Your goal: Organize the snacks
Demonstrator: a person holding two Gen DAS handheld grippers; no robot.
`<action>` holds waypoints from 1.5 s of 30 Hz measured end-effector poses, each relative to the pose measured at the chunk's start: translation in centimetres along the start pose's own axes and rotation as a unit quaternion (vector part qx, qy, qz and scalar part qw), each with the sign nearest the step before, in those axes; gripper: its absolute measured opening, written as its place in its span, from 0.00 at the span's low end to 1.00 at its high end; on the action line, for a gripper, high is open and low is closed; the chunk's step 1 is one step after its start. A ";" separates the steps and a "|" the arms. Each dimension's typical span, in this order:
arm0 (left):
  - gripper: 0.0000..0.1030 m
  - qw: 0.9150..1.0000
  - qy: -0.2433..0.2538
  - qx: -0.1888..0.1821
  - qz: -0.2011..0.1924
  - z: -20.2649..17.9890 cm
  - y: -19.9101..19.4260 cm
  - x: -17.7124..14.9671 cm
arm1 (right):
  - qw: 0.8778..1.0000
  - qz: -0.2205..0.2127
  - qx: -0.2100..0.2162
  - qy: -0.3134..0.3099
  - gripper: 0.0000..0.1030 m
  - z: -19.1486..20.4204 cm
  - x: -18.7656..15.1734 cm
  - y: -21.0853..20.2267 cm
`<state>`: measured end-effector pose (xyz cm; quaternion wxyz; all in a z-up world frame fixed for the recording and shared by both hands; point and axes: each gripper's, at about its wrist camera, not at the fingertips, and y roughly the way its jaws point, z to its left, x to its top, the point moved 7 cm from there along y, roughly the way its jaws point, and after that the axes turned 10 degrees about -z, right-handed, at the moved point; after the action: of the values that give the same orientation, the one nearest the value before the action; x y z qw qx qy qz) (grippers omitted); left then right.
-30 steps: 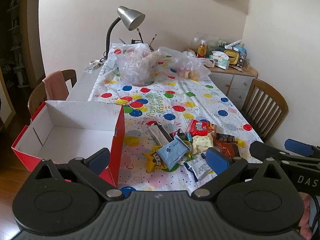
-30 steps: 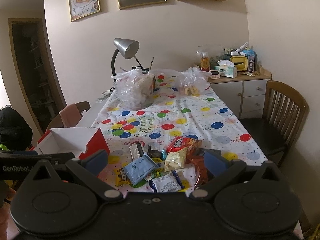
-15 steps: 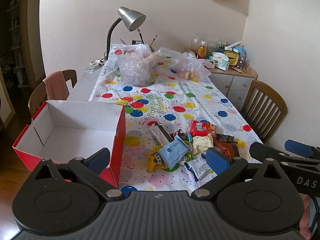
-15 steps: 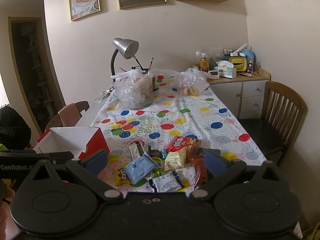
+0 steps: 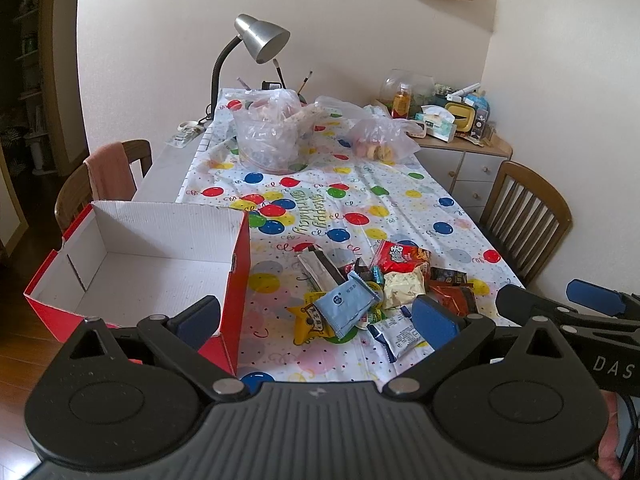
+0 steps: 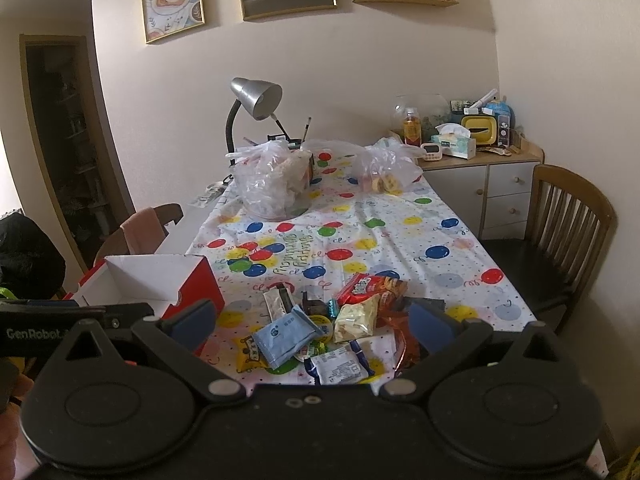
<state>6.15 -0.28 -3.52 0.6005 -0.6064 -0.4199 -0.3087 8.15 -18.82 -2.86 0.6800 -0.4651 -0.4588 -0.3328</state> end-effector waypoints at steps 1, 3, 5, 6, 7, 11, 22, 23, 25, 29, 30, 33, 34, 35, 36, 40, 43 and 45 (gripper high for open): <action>1.00 1.000 0.000 0.000 0.000 0.0 0.0 0.0 | 1.000 0.000 -0.001 0.000 1.00 0.0 0.0 0.0; 1.00 1.000 -0.001 0.000 0.000 0.0 0.0 0.0 | 1.000 0.002 -0.003 0.001 1.00 -0.1 -0.1 0.1; 1.00 1.000 0.000 0.000 0.000 0.0 0.0 -0.1 | 1.000 0.003 -0.004 0.003 1.00 0.0 -0.1 0.0; 1.00 1.000 0.000 -0.001 0.000 -0.1 0.0 -0.1 | 1.000 0.003 -0.005 0.003 1.00 0.0 0.0 0.0; 1.00 1.000 0.000 -0.001 0.000 0.0 0.0 0.0 | 1.000 0.003 -0.005 0.003 1.00 0.0 -0.1 0.0; 1.00 1.000 0.001 -0.005 0.005 -0.5 0.1 0.0 | 1.000 0.005 -0.008 0.006 1.00 -0.3 -0.3 0.2; 1.00 1.000 -0.003 -0.005 0.027 -1.1 3.1 -0.5 | 1.000 0.019 -0.010 0.010 1.00 -1.8 -0.8 2.3; 1.00 0.999 -0.005 -0.006 0.032 -1.1 3.6 -0.6 | 1.000 0.025 -0.006 0.012 1.00 -2.0 -0.9 2.7; 1.00 0.999 -0.008 -0.007 0.044 -1.4 4.8 -0.9 | 0.999 0.042 -0.006 0.010 1.00 -2.7 -1.3 3.6; 0.99 0.998 0.006 -0.010 0.063 -2.1 7.0 -1.7 | 0.998 0.067 0.001 0.013 0.99 -4.4 -2.2 5.5; 0.99 0.998 0.011 -0.011 0.066 -2.4 7.5 -1.8 | 0.997 0.072 0.000 0.014 0.98 -5.0 -2.5 6.0; 0.99 0.997 0.025 -0.016 0.074 -3.3 9.3 -2.3 | 0.996 0.087 -0.009 0.013 0.96 -7.0 -3.3 7.5; 0.99 0.997 0.028 -0.018 0.076 -3.5 9.9 -2.5 | 0.996 0.091 -0.010 0.011 0.95 -7.5 -3.6 7.9; 0.99 0.996 0.032 -0.020 0.079 -3.7 10.6 -2.6 | 0.995 0.095 -0.012 0.008 0.94 -8.1 -3.9 8.4; 0.99 0.996 0.036 -0.024 0.081 -4.0 11.3 -2.8 | 0.995 0.101 -0.013 0.005 0.93 -8.7 -4.2 8.9; 0.99 0.992 0.082 -0.054 0.082 -5.2 14.4 -3.3 | 0.992 0.126 -0.014 0.000 0.90 -10.6 -5.2 11.3; 0.98 0.987 0.117 -0.061 0.090 -5.5 16.9 -3.8 | 0.989 0.144 -0.020 -0.011 0.86 -11.7 -6.3 13.2; 0.95 0.984 0.133 -0.065 0.103 -5.4 18.4 -4.4 | 0.987 0.159 -0.022 -0.012 0.83 -12.1 -7.0 14.5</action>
<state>21.01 -4.91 -15.50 0.6390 -0.6374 -0.2506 -0.3502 22.23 -25.00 -15.96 0.7085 -0.5507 -0.3796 -0.2251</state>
